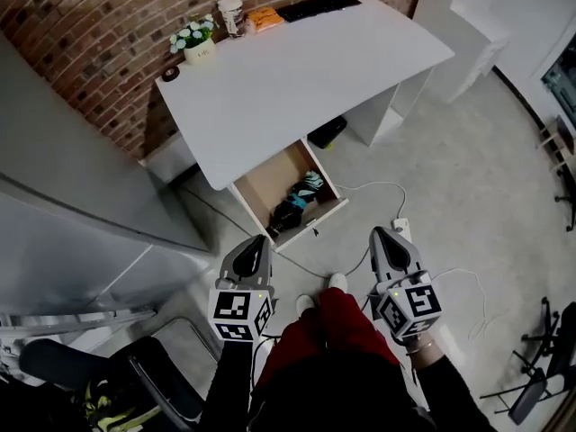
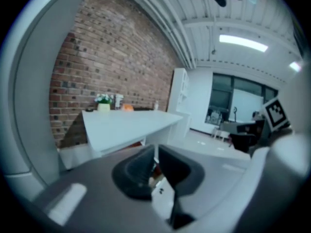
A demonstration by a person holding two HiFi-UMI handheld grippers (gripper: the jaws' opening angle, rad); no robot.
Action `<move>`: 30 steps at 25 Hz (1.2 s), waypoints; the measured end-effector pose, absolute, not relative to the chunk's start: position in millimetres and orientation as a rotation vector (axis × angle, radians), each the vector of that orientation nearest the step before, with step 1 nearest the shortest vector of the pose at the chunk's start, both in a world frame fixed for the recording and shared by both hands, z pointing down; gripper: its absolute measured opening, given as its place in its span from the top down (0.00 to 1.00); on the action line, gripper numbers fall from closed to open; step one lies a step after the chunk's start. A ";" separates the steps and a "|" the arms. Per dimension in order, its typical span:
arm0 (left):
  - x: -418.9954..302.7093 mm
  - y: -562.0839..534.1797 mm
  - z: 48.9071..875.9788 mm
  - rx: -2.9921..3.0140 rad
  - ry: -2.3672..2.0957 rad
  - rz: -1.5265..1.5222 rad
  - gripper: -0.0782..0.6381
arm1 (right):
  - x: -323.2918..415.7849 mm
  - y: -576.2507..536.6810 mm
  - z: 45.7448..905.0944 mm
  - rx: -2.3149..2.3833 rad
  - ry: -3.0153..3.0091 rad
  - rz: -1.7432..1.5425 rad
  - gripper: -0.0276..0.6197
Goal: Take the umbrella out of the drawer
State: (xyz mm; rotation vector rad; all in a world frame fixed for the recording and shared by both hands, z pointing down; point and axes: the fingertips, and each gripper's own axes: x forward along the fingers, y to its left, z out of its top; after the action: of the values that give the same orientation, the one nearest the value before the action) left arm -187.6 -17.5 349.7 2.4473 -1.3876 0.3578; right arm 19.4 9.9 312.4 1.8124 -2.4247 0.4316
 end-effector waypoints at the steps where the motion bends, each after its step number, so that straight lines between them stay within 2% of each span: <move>1: -184.6 -21.8 357.1 2.450 -1.363 0.388 0.86 | 19.8 7.7 315.3 1.821 -2.423 0.445 0.96; 30: -101.5 -144.9 573.1 2.229 -1.055 1.152 0.58 | 69.4 -83.4 459.1 1.862 -2.227 0.806 0.96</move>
State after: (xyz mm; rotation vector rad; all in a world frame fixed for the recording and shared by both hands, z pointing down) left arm -101.5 -144.9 573.1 2.2288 -1.0555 1.1516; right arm 69.4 -83.4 459.1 1.8619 -2.2267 0.8057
